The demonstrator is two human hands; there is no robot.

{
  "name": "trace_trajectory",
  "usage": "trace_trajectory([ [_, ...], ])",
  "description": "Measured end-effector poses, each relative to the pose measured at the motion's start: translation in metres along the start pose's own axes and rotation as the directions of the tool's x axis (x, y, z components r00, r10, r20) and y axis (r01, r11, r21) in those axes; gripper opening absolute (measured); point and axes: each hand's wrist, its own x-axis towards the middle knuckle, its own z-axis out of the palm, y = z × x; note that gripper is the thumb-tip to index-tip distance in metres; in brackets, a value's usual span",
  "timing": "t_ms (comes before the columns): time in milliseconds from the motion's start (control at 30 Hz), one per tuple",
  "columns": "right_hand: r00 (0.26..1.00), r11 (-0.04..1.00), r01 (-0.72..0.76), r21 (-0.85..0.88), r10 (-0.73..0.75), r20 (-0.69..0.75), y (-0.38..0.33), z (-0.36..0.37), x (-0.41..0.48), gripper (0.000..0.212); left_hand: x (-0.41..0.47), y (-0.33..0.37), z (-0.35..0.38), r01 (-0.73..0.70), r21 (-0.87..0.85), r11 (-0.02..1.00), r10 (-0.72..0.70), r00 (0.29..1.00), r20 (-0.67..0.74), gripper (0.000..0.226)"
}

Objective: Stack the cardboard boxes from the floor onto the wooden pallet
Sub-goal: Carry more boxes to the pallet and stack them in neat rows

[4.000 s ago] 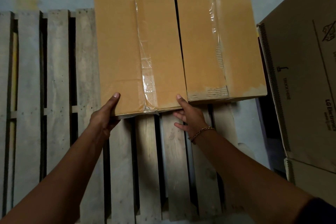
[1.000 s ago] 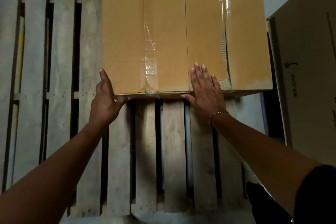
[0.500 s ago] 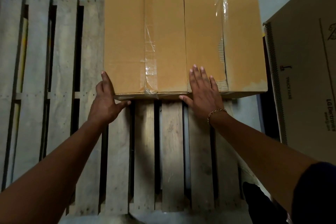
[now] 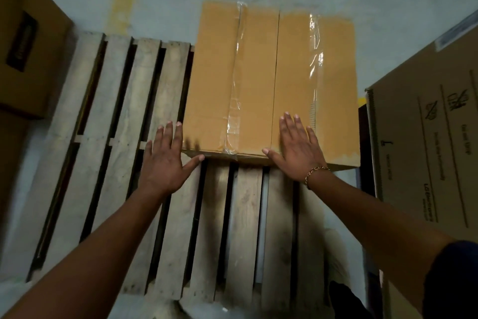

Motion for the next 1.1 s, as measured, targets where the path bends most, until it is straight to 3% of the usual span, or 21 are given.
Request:
trace_trajectory([
  [400,0.995,0.996,0.089,0.022,-0.090,0.033,-0.092,-0.137,-0.088,0.090,-0.102,-0.001,-0.153,0.015,-0.030,0.999,-0.018,0.995,-0.100,0.098],
  [767,0.998,0.997,0.009,0.079,-0.004,-0.062,-0.226,-0.233,-0.177,0.104,-0.202,-0.095,-0.281,0.002,-0.061,0.998,-0.008,0.994,-0.108,0.094],
  [967,0.998,0.992,0.038,0.116,-0.033,-0.045,-0.291,-0.268,-0.226,0.107,-0.258,-0.138,-0.326,0.019,-0.068,0.998,-0.026,0.994,-0.102,0.093],
  [1100,0.995,0.981,0.084,0.174,-0.074,-0.064,-0.320,-0.290,-0.257,0.102,-0.296,-0.145,-0.351,-0.002,-0.166,0.986,-0.021,0.990,-0.138,0.091],
])
